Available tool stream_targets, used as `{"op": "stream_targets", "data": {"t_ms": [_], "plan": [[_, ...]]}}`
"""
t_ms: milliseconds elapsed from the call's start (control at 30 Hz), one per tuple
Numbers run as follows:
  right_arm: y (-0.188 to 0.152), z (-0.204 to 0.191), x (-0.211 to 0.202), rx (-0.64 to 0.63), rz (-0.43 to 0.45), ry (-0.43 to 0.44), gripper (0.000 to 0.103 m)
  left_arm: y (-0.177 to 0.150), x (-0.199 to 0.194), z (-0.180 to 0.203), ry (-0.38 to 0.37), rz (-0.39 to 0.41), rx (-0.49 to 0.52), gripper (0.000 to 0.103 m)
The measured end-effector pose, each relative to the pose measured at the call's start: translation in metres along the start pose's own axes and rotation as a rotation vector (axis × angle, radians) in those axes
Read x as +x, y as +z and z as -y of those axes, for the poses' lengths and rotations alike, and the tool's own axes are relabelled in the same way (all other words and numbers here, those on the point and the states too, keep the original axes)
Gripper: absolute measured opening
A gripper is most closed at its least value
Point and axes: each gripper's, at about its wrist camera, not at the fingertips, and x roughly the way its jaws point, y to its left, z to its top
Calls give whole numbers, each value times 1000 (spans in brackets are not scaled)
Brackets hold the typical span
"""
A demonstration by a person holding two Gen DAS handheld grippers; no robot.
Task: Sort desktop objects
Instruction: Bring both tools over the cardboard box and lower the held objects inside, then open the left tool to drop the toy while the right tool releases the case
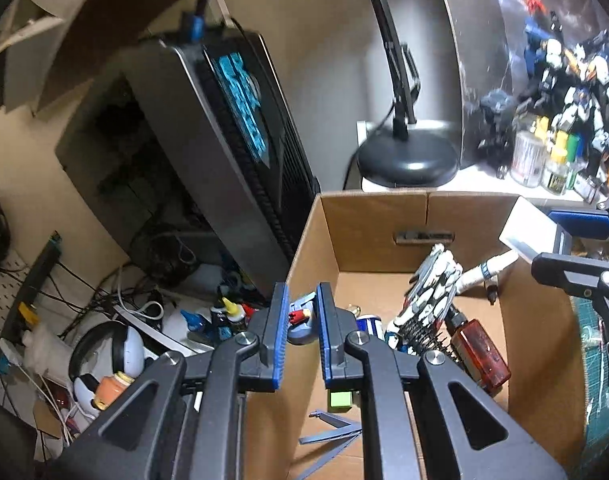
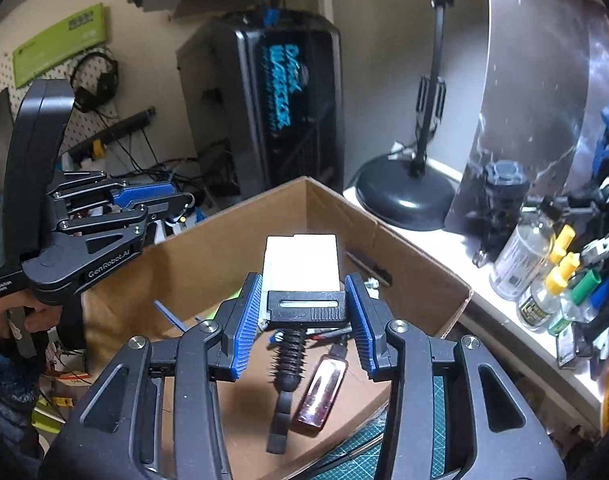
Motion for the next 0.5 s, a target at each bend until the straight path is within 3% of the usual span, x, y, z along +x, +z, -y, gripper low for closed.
{"op": "stream_targets", "data": {"t_ms": [333,500], "plan": [[-8,16,44,17,-106,8,40,-4,61,12,-87,-155,46,14],[-13,17,62,17,-163,15,40,-4,73,21,-152,-223,95,14]]}}
